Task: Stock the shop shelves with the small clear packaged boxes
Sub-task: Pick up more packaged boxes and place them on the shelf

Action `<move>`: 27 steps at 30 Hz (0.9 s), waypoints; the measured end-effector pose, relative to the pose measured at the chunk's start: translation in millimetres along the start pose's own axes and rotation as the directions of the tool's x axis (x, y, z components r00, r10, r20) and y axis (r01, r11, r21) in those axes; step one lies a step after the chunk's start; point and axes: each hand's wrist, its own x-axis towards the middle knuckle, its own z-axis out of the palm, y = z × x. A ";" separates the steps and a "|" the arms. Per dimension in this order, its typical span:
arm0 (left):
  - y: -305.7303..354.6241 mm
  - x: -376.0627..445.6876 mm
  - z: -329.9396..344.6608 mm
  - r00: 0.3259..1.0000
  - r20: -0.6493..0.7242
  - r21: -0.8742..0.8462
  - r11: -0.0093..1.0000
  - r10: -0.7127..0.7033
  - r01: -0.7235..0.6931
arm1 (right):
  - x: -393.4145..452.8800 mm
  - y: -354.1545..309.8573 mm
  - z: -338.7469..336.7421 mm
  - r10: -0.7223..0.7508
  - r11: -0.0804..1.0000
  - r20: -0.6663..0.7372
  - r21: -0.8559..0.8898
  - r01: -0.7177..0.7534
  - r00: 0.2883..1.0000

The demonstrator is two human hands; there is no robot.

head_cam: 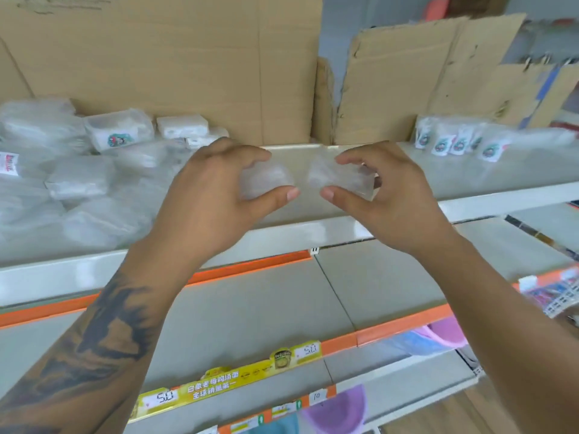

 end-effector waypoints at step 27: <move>311.6 26.9 239.1 0.998 0.055 -0.046 0.999 -0.016 0.018 | -115.6 277.8 -237.3 0.125 0.981 -0.243 0.173 -0.083 0.962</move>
